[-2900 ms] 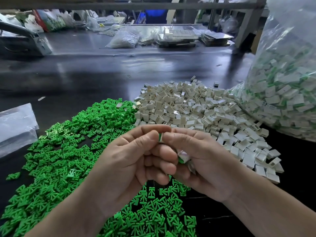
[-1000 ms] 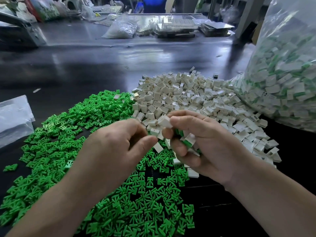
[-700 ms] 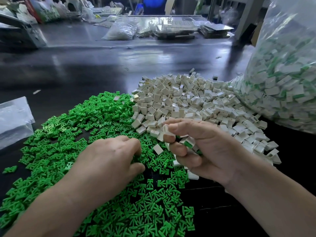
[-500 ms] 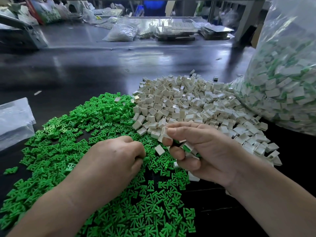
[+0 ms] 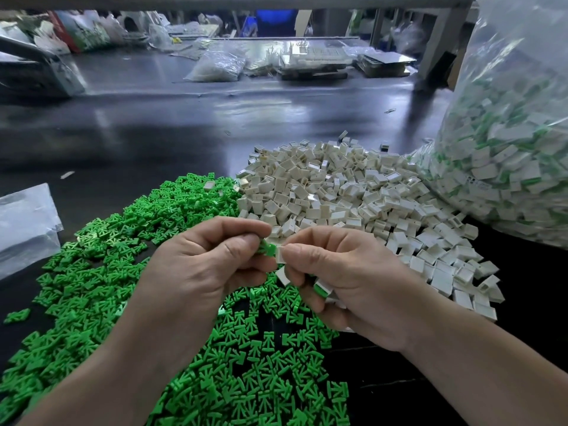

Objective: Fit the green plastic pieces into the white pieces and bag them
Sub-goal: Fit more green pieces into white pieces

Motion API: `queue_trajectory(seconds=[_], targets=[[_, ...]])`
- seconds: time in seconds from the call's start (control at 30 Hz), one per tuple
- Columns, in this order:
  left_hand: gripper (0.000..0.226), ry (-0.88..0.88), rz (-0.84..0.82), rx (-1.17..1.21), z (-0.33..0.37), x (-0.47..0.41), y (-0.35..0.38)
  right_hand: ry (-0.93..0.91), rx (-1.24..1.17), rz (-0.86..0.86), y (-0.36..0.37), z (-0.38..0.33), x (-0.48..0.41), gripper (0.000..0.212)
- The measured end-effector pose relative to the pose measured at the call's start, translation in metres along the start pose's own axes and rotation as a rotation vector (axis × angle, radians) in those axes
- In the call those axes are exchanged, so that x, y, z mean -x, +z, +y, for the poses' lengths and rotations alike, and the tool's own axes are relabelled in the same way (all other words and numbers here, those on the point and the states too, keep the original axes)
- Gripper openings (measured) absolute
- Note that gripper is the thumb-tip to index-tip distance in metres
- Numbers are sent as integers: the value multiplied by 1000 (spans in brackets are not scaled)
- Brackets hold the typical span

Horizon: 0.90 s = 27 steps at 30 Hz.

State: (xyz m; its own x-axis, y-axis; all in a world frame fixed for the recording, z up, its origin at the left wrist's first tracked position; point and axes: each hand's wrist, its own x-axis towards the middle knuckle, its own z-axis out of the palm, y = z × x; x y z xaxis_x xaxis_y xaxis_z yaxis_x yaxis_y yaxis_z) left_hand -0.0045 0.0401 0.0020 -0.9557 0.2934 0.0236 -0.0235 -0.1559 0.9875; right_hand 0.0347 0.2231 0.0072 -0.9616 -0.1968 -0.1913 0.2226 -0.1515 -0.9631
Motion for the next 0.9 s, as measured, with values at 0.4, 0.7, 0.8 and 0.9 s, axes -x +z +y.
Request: queue_trajectory(seconds=[0.4, 0.7, 0.8, 0.9], targets=[[17, 125, 2, -83, -4, 6, 6, -68, 16, 45, -1, 2, -1, 11], [29, -70, -156, 121, 1, 6, 8, -104, -6, -14, -2, 2, 1, 10], [36, -170, -270, 277, 5, 8, 10, -79, -38, -40, -2, 0, 2, 13], [36, -200, -306, 363, 6, 9, 12, -32, -62, -64, -3, -3, 3, 16]])
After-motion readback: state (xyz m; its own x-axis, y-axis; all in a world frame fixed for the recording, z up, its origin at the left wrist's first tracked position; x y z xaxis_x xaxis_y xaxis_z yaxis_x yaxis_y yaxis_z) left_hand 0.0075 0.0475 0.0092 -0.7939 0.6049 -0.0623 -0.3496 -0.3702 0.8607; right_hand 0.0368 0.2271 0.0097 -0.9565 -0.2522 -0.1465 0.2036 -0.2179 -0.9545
